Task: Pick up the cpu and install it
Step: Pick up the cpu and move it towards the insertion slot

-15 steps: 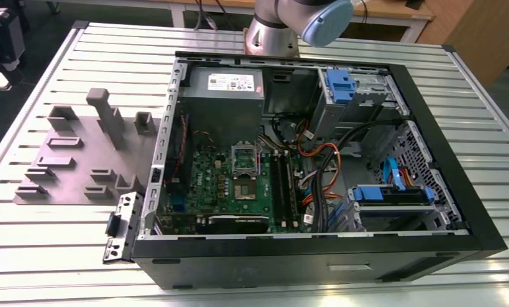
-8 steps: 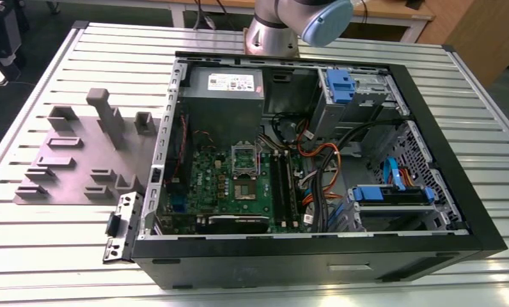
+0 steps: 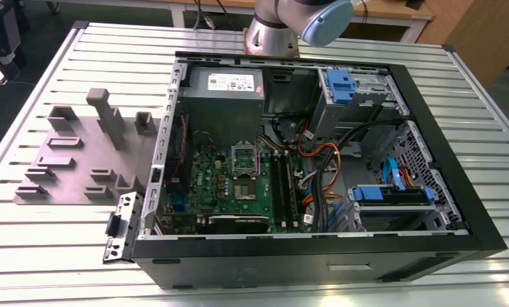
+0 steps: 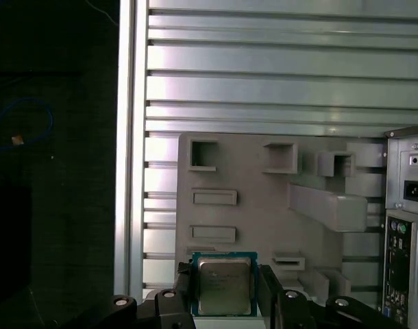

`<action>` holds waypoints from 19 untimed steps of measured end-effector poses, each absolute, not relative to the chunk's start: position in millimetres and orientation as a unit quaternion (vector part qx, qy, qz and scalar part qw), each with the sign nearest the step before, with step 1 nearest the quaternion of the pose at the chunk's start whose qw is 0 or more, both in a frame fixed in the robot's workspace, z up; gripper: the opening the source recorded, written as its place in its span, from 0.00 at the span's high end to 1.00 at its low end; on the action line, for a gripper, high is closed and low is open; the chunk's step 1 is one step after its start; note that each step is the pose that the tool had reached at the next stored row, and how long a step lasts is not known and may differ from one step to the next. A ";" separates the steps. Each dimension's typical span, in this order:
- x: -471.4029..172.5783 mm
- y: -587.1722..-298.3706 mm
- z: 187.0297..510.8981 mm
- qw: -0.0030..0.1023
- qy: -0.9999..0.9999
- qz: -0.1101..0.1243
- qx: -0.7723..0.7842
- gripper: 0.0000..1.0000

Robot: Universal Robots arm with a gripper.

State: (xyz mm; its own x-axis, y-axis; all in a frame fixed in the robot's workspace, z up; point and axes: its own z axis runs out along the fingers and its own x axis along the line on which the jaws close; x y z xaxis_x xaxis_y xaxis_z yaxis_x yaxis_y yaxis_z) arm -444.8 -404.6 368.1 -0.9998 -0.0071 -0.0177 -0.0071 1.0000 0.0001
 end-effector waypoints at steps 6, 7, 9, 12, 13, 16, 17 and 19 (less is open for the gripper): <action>-441.0 -404.6 368.2 0.009 1.000 0.000 -0.004 0.53; -440.3 -404.5 368.2 0.009 1.000 0.000 -0.004 0.53; -439.4 -404.5 368.1 0.009 1.000 0.000 -0.004 0.53; -438.2 -404.6 368.1 0.009 1.000 0.000 -0.004 0.53; -437.8 -404.6 368.2 0.009 1.000 0.000 -0.004 0.53; -437.2 -404.6 368.1 0.009 1.000 0.000 -0.004 0.53; -437.2 -404.6 368.1 0.009 1.000 0.000 -0.004 0.53; -436.7 -404.6 368.1 0.009 1.000 -0.001 -0.004 0.53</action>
State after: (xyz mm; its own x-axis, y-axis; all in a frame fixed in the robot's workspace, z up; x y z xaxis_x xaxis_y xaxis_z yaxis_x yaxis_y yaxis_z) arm -436.7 -404.6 368.1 -0.9998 -0.0072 -0.0176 -0.0071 1.0000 -0.0030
